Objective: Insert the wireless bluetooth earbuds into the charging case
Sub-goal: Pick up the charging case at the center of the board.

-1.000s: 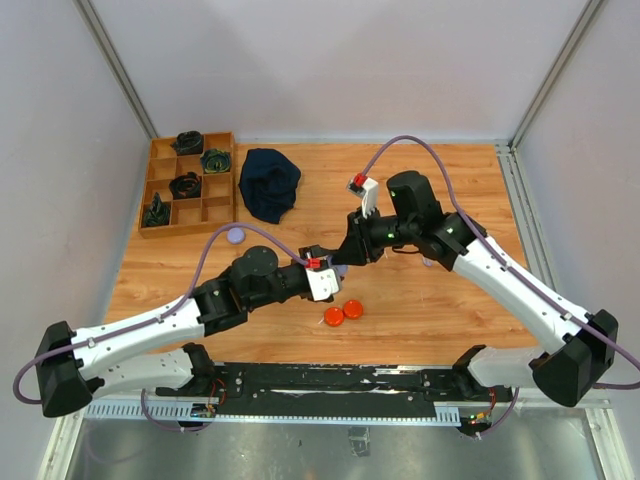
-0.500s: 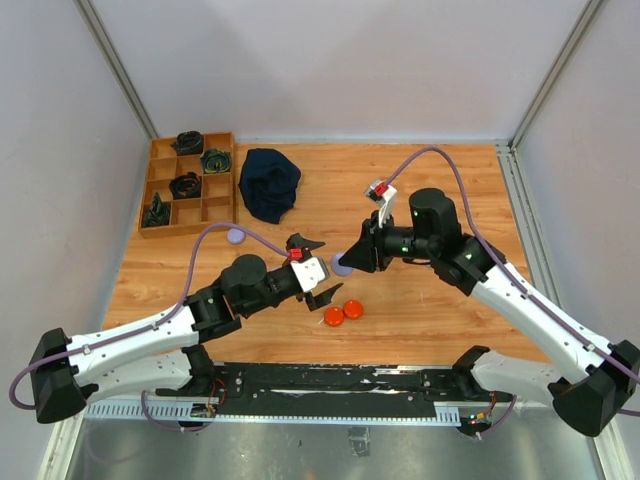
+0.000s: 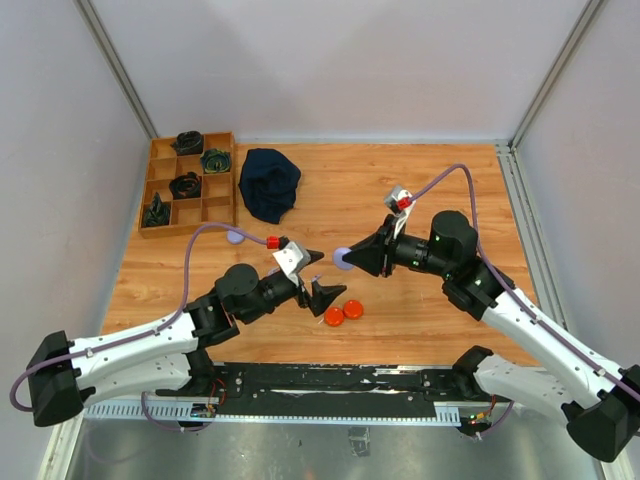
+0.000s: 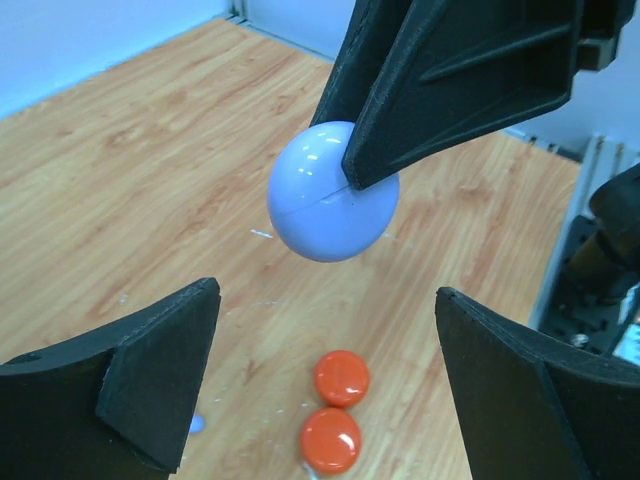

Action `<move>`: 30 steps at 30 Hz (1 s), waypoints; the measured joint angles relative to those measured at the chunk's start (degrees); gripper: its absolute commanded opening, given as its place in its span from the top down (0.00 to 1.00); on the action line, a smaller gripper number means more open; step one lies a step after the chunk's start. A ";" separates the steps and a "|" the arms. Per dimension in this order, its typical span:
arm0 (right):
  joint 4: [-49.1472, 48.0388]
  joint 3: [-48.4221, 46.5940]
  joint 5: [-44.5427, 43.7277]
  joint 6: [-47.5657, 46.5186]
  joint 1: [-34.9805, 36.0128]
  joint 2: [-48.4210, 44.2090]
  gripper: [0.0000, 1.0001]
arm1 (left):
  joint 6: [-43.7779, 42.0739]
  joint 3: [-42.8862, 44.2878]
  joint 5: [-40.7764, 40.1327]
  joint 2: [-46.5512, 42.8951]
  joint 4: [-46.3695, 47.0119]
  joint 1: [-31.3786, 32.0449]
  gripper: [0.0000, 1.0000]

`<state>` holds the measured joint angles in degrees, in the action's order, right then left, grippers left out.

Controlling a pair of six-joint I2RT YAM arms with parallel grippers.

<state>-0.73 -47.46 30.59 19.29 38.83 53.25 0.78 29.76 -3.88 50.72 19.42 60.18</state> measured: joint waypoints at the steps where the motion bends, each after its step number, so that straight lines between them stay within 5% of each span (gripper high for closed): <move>1: -0.87 0.72 0.00 0.00 0.00 -0.37 0.99 | 1.31 -0.72 0.22 -0.46 1.07 0.00 0.08; 17: -14.16 8.02 5.44 -0.15 0.00 -3.23 0.99 | 20.46 -11.19 12.72 -3.39 21.09 -7.30 0.24; 30: -18.62 8.02 14.91 -1.57 0.00 -1.95 0.99 | 24.39 -11.93 21.81 -0.55 31.69 -10.01 0.42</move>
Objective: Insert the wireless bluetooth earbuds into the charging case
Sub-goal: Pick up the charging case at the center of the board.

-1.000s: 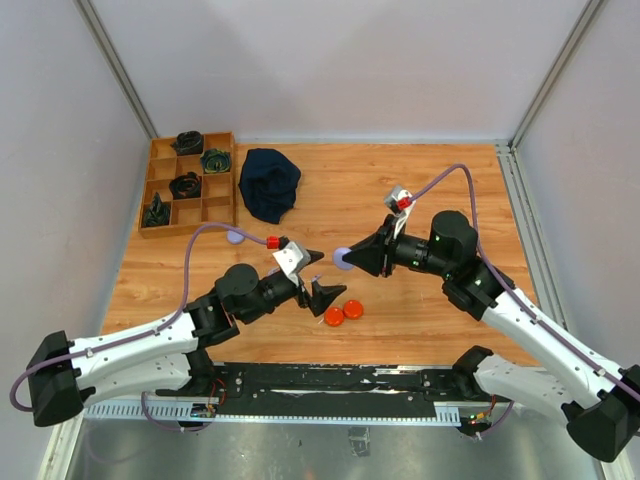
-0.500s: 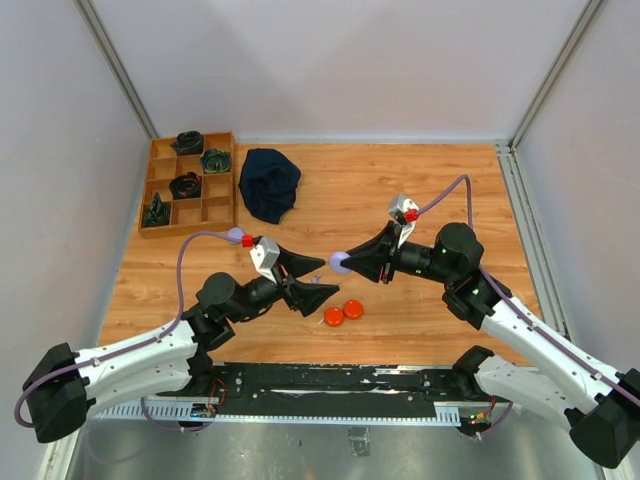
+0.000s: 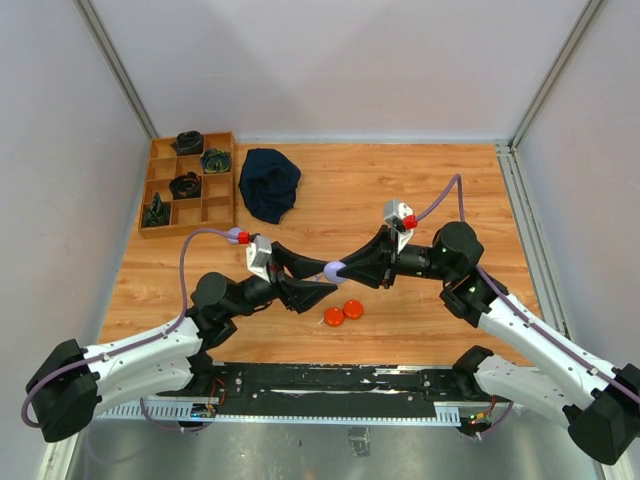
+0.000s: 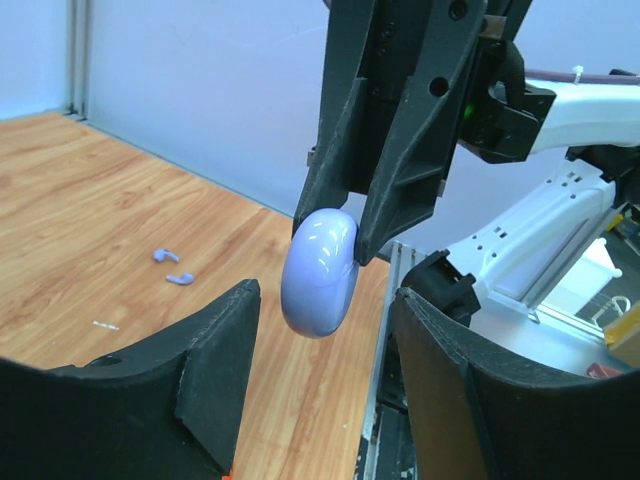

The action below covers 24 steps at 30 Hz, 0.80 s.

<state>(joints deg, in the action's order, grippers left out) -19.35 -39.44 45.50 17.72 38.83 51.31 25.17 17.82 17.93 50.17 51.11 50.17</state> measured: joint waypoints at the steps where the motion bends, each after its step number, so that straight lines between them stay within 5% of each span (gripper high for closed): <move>1: -0.17 0.00 0.59 -0.02 0.00 0.17 0.99 | -0.04 -0.09 0.37 0.07 0.52 -0.04 0.44; 24: -3.37 -0.02 3.10 -0.02 0.00 0.35 0.99 | 1.07 -1.79 2.84 2.34 6.14 -0.17 0.53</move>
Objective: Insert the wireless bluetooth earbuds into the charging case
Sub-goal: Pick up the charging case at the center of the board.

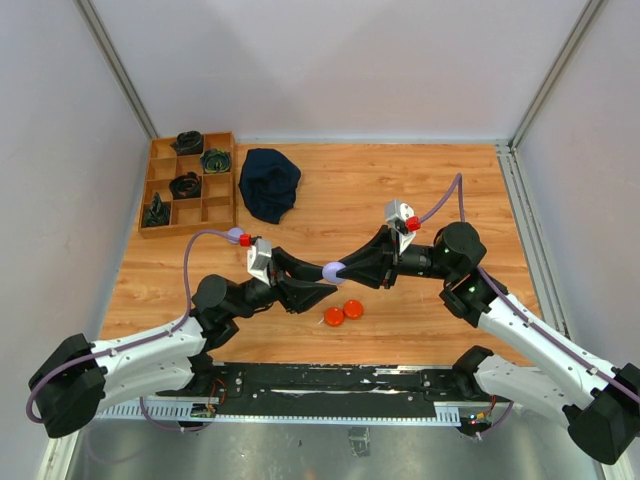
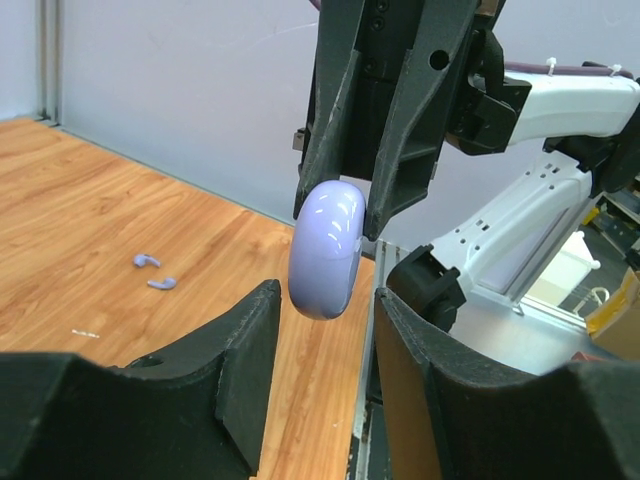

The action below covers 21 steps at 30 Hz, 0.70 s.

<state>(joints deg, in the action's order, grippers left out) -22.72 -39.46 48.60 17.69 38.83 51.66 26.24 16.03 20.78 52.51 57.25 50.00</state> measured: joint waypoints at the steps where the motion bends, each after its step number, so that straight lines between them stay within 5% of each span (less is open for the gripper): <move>1: -0.02 0.00 0.00 0.00 0.02 0.00 0.99 | 0.00 0.00 0.13 0.07 0.28 0.00 0.53; 21: -0.83 -0.02 1.22 -0.37 0.39 0.79 0.99 | -0.87 -0.92 2.36 1.44 4.72 0.00 0.64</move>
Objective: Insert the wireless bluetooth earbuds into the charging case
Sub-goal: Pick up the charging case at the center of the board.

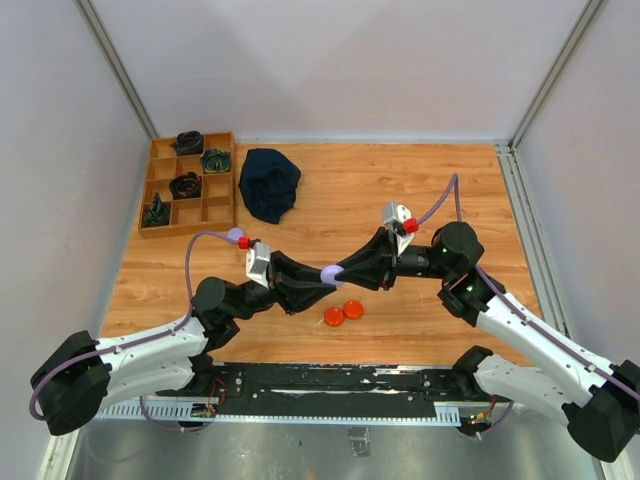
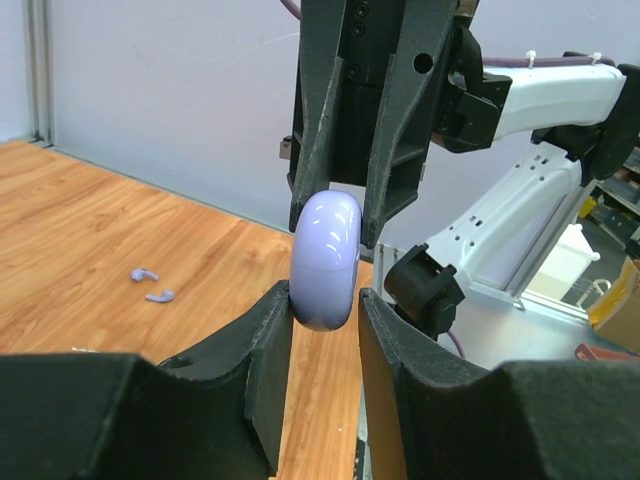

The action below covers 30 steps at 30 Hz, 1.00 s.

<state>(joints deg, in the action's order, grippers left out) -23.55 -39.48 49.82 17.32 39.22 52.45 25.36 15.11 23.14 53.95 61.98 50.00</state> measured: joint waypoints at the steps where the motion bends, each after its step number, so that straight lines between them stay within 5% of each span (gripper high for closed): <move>1: -0.02 0.00 0.11 -0.04 0.07 0.07 0.99 | -0.09 -0.13 0.11 0.00 0.17 0.00 0.64; 20: -0.15 -0.44 0.37 -2.49 2.58 0.50 0.99 | -1.53 -1.09 1.77 0.00 3.32 -0.07 0.68; 26: 0.09 -1.01 0.07 -3.76 3.21 0.59 0.96 | -1.31 -1.09 2.27 0.02 4.00 -0.11 0.86; 30: 0.68 -1.18 -0.13 -4.42 3.37 0.48 0.78 | -1.44 -1.11 2.51 0.02 4.17 -0.13 0.99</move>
<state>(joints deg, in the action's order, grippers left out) -22.87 -40.66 49.69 12.91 42.59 52.93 23.92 14.00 25.65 53.98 66.15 49.87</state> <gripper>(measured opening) 0.241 0.299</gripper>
